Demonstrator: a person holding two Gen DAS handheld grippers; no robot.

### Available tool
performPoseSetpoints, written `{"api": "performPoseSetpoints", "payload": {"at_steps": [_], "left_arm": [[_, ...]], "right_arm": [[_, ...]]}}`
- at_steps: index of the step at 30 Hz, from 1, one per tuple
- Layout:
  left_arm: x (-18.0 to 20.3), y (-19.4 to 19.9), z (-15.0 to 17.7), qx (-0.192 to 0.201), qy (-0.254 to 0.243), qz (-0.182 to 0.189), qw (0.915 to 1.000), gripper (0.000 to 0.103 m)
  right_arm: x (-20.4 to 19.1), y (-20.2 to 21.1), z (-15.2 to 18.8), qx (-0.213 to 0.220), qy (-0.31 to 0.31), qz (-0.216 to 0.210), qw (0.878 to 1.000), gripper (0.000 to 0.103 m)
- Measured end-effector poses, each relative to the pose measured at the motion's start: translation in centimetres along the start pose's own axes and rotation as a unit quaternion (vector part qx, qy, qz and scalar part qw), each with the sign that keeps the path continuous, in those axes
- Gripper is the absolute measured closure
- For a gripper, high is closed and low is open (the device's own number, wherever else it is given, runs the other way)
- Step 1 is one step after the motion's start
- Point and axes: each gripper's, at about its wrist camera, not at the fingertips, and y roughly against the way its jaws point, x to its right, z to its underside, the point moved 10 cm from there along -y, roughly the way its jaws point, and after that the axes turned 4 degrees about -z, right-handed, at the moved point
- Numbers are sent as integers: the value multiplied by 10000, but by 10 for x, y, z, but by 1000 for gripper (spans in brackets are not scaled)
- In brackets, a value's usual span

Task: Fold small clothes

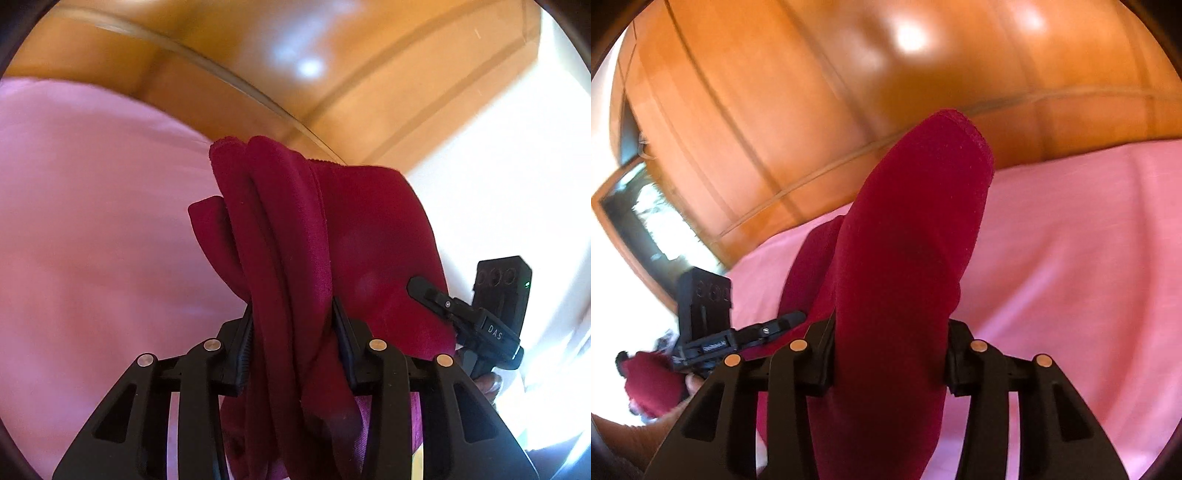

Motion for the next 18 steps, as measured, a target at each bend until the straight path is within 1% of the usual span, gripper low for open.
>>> {"api": "performPoseSetpoints", "payload": {"at_steps": [1,2,3,4,5,6,7,8,9,10,11,12,14,15,16,18], "left_arm": [[13,-22,0,-150,-134,-21,9998,66],[18,-40,1,-268,-260,-151,9992,66],[21,-65,4,-471,-432,-457,9969,66],[20,-81,9,-632,-550,-739,9937,66],[17,-99,16,-815,-775,-1137,9871,66],[12,-117,25,-964,-1084,-1545,9773,65],[12,-125,28,-956,-1166,-1607,9754,63],[13,-126,28,-911,-1176,-1608,9757,62],[14,-125,27,-919,-1168,-1643,9752,62],[15,-122,25,-897,-1183,-1701,9742,61],[16,-119,26,-868,-1230,-1772,9726,57],[19,-114,28,-830,-1338,-1842,9702,57],[22,-109,26,-756,-1389,-1930,9684,57],[24,-105,25,-673,-1416,-2009,9670,57],[23,-102,24,-590,-1453,-2099,9651,57],[19,-97,25,-450,-1492,-2206,9628,57]], "right_arm": [[17,8,0,63,-94,211,9997,53],[38,13,1,97,-243,466,9986,51],[59,15,7,38,-371,723,9967,47],[78,13,16,-47,-470,994,9939,42],[93,8,26,-157,-558,1196,9911,41],[112,-2,44,-376,-703,1377,9873,39],[124,-7,57,-423,-808,1484,9847,34],[130,-7,62,-363,-880,1475,9845,30],[135,-4,65,-192,-1059,1307,9856,23],[141,0,67,-120,-1226,1247,9845,14],[144,4,69,-86,-1341,1252,9830,11],[142,5,68,-74,-1336,1274,9828,10],[142,18,63,0,-1211,1465,9818,10],[134,26,54,128,-1047,1587,9817,12],[123,35,45,286,-876,1591,9830,19],[107,47,30,502,-711,1440,9857,31]]}}
